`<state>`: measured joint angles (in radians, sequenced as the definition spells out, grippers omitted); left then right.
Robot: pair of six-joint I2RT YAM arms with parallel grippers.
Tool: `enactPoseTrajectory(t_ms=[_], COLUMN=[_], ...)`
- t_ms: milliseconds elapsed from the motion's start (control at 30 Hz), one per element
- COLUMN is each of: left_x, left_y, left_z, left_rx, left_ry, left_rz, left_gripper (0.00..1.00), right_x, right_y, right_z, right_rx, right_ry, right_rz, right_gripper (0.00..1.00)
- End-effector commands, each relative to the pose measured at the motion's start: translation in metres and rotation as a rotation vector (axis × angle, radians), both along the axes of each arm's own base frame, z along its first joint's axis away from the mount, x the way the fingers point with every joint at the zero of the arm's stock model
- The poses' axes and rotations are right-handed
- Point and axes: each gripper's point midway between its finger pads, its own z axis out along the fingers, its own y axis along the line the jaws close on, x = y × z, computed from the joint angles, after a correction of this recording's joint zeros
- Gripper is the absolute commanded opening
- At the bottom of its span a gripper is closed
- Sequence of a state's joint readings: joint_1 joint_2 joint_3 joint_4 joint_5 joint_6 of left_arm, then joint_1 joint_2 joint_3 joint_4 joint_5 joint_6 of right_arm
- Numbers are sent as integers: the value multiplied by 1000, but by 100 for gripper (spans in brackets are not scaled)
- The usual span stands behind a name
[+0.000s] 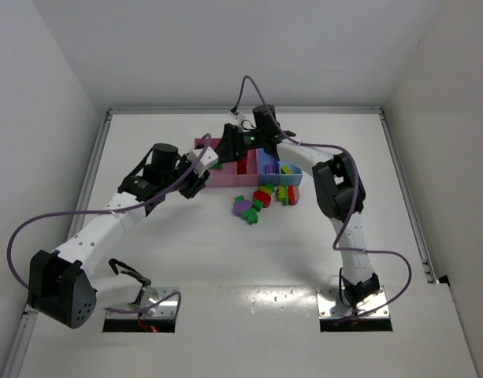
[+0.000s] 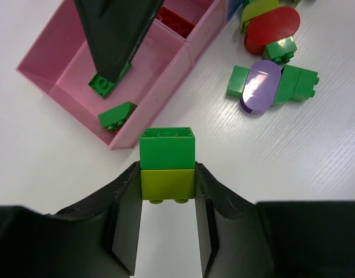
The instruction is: Sort the legos into containers by color
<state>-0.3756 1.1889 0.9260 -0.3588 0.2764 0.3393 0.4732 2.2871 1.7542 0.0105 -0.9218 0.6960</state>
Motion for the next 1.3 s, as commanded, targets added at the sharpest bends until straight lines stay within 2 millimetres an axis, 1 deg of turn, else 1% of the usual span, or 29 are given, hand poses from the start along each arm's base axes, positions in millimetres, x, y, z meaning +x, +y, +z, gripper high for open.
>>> enactPoseTrajectory(t_ms=[0, 33, 67, 100, 133, 167, 200, 233, 267, 300, 333, 367, 400, 433, 533, 633, 700, 733, 800, 867, 900, 967, 1000, 1033, 1067, 1100, 1133, 1167, 1267], left_x=[6, 8, 9, 11, 12, 14, 14, 17, 18, 23, 24, 26, 30, 31, 37, 40, 40, 40, 40, 36, 35, 31, 29, 28, 25, 24, 24, 23, 22], left_y=[-3, -3, -3, -4, -4, -5, -5, -6, -7, -9, -9, -9, -11, -11, -11, -12, -12, -12, -12, -10, -10, -8, -8, -7, -6, -6, -6, -6, -8], left_z=[21, 23, 19, 22, 18, 20, 17, 23, 19, 21, 18, 23, 23, 19, 23, 29, 29, 29, 29, 35, 33, 41, 36, 41, 34, 37, 37, 41, 41], left_rx=[-29, -33, -29, -28, -24, -28, -25, -31, -27, -30, -27, -30, -31, -27, -18, -18, -18, -18, -18, -23, -19, -24, -21, -31, -25, -28, -35, -38, -50], left_ry=[-59, -69, -59, -77, -67, -77, -68, -85, -74, -82, -74, -84, -87, -75, -97, -120, -120, -120, -120, -133, -123, -137, -127, -135, -116, -125, -119, -127, -120], left_rz=[-17, -17, -17, -22, -22, -22, -22, -22, -22, -22, -22, -22, -22, -22, -18, -23, -23, -23, -23, -23, -23, -23, -23, -18, -18, -18, -12, -12, -15], left_gripper=[18, 18, 18, 18, 18, 18, 18, 18, 18, 18, 18, 18, 18, 18, 18, 18, 18, 18, 18, 18, 18, 18, 18, 18, 18, 18, 18, 18, 18], right_x=[-50, -59, -72, -75, -84, -87, -93, -94, -96, -98, -102, -104, -107, -107, -107, -107, -103, -104, -98, -91, -85, -84, -79, -78, -77, -74, -72, -72, -70], right_y=[-4, -3, -3, -5, -4, -5, -3, -4, 0, -2, 2, 1, 5, 5, 5, 5, 8, 7, 6, 5, 2, 3, 0, 1, 1, 3, 4, 4, 4], right_z=[86, 88, 93, 90, 90, 91, 91, 94, 93, 93, 93, 93, 97, 97, 97, 91, 91, 87, 83, 78, 77, 73, 72, 75, 74, 77, 70, 71, 70], right_rx=[263, 277, 283, 282, 286, 288, 290, 295, 296, 297, 297, 298, 304, 304, 304, 298, 295, 289, 280, 269, 268, 261, 260, 260, 255, 258, 248, 244, 237], right_ry=[-47, -42, -35, -31, -25, -22, -18, -26, -23, -21, -19, -18, -35, -36, -36, -19, -24, -5, 10, 25, 13, 28, 11, 11, 21, 0, 10, 7, 0], right_rz=[281, 321, 372, 389, 430, 446, 471, 484, 502, 514, 525, 534, 547, 547, 547, 536, 509, 506, 468, 427, 409, 392, 376, 376, 364, 358, 347, 348, 341], right_gripper=[81, 81, 83, 83, 83, 83, 83, 83, 83, 83, 83, 83, 83, 82, 80, 80, 80, 80, 80, 80, 80, 80, 80, 80, 80, 80, 80, 80, 80])
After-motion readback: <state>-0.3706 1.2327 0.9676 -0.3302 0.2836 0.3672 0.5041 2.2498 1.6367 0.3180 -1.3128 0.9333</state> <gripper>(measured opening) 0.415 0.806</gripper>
